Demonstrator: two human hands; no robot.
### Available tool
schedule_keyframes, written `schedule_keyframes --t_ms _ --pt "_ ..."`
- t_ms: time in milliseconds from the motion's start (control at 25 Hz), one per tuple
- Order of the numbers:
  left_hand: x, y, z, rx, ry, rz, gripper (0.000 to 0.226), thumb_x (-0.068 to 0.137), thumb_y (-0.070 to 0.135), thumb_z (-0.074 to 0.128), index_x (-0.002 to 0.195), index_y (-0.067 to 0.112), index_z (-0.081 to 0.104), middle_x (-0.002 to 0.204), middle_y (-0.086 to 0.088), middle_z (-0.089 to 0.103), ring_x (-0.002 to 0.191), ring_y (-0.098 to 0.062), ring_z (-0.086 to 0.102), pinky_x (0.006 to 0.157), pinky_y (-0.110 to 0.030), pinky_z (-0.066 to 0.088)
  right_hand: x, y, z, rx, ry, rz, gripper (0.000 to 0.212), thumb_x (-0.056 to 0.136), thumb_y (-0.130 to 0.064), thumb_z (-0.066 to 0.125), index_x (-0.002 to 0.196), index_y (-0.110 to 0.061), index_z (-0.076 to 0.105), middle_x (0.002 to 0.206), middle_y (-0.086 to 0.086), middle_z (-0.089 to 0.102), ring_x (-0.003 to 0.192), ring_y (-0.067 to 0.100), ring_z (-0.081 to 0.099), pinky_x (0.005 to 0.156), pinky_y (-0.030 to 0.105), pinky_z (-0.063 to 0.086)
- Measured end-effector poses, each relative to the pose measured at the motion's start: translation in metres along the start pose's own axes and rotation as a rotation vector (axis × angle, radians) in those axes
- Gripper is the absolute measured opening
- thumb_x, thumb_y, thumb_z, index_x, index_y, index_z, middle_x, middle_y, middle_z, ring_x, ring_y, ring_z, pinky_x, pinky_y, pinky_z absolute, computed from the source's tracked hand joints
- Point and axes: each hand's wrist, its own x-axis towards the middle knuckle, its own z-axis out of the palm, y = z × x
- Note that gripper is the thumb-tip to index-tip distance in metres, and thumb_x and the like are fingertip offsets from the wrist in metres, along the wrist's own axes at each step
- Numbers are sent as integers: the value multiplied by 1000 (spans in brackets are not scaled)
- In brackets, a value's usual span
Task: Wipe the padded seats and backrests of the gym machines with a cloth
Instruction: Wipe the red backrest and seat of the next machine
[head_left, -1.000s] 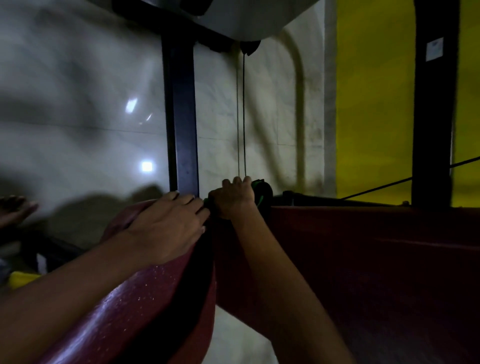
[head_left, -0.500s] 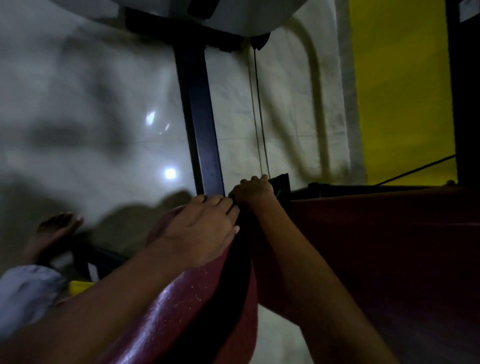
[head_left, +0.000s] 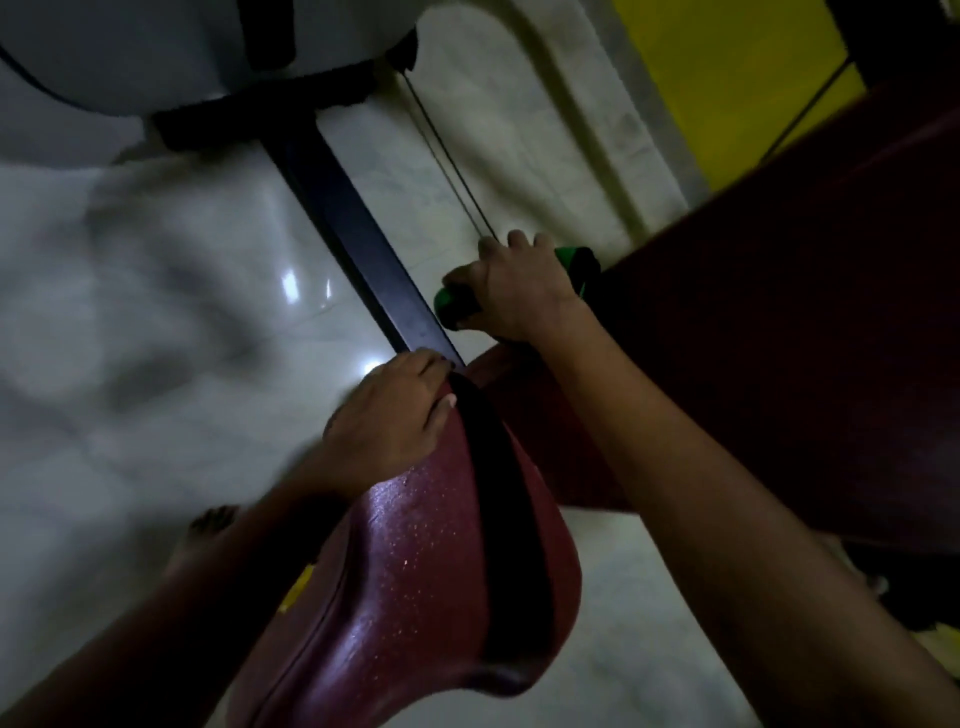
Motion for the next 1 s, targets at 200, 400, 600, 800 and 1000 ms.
schedule_keyframes --t_ms 200,400,600,800,1000 --pt "-13 -12 -16 -184 -82 28 46 89 26 31 117 -1 56 115 -16 55 107 -20 48 95 -22 35 -74 -26 16 319 175 75 57 86 -50 56 139 -36 40 135 10 43 118 35 42 91 43 33" --pt "-14 -21 -27 -153 -217 72 53 91 22 35 138 1 44 142 -15 43 133 -24 39 110 -18 18 -117 -41 79 840 94 462 58 87 -58 51 140 -43 37 132 4 48 115 27 48 93 40 41" --pt "-16 -16 -29 -142 -207 84 52 93 23 34 139 2 42 143 -13 42 133 -22 39 110 -22 22 -116 -65 100 981 198 586 57 86 -61 49 139 -44 38 134 2 45 115 25 46 95 40 39" --pt "-13 -19 -29 -151 -198 112 48 94 22 35 137 2 44 139 -13 46 129 -16 41 108 -12 21 -142 -95 104 856 309 651 55 84 -64 38 136 -47 41 139 3 44 102 28 49 81 40 40" --pt "-10 -17 -29 -208 -134 103 45 89 16 43 129 0 52 131 -14 54 118 -5 39 100 3 18 -145 -114 100 720 316 673 56 80 -54 54 135 -42 46 136 7 46 100 29 49 76 38 38"
